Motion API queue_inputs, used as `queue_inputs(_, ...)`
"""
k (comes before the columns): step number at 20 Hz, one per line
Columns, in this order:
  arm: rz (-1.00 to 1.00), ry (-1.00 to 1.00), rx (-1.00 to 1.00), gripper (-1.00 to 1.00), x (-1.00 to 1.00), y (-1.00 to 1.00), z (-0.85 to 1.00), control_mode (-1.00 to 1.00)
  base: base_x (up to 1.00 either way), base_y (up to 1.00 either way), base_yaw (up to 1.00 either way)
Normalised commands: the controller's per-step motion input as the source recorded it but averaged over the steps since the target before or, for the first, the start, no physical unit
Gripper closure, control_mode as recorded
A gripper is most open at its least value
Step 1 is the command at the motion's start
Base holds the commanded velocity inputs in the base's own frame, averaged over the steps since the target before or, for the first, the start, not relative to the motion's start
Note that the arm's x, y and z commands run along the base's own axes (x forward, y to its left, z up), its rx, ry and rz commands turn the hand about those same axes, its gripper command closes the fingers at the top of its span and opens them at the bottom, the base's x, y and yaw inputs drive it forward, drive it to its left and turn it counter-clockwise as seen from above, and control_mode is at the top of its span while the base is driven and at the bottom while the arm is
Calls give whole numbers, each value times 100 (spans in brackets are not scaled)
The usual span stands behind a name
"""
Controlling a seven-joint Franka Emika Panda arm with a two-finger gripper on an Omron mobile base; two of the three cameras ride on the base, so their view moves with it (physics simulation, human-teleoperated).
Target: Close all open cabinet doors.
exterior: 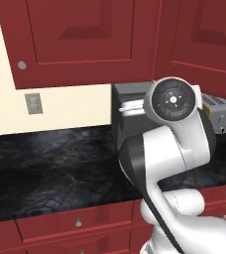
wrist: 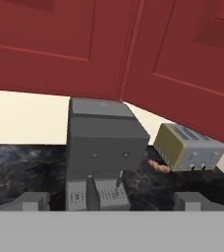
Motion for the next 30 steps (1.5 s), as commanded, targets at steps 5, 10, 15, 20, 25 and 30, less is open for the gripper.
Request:
queue_inputs(5, 0, -2, 0, -100, -14, -16, 0, -100, 0, 0, 0)
queue_inputs(10, 0, 0, 0, -100, -2, -3, -4, -100, 0, 0, 0)
queue_inputs(15, -2, -4, -2, -100, -21, 1, 0, -100, 0, 0, 0)
queue_inputs(20, -2, -1, 0, -100, -11, 0, 0, 100, -61, -10, -13)
queue_inputs(25, 0, 0, 0, -100, 0, 0, 0, 100, -69, -39, -17)
queue_inputs(30, 0, 0, 0, -100, 0, 0, 0, 100, -20, -67, -3)
